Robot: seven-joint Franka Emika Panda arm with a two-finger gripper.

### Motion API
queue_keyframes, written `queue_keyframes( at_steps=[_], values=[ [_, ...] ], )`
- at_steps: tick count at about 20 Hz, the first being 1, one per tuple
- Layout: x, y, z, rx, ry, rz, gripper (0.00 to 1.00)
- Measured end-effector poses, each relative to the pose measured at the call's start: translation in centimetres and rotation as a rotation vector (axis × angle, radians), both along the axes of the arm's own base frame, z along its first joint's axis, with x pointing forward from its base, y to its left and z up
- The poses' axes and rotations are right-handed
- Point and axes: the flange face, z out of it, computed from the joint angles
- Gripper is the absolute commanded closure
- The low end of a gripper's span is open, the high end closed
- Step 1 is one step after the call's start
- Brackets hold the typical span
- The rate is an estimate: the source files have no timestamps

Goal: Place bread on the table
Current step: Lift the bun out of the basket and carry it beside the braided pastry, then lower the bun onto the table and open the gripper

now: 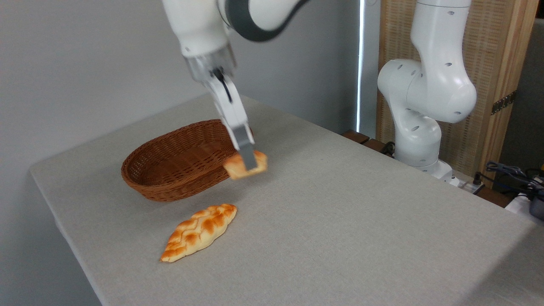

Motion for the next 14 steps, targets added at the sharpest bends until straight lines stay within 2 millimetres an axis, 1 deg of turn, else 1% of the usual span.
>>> queue_keyframes(
  at_steps=[1, 2, 3, 4, 5, 14],
  values=[
    [-0.6, 0.2, -1.8, 0.003, 0.026, -0.026, 0.20],
    [-1.0, 0.3, -3.4, 0.004, 0.040, -0.043, 0.00],
    [-1.3, 0.4, -4.7, 0.004, 0.050, -0.055, 0.00],
    [-1.5, 0.5, -5.7, 0.005, 0.056, -0.058, 0.00],
    [-1.6, 0.5, -6.0, 0.005, 0.058, -0.059, 0.00],
    [-1.7, 0.5, -5.8, 0.005, 0.053, -0.062, 0.00]
  ],
)
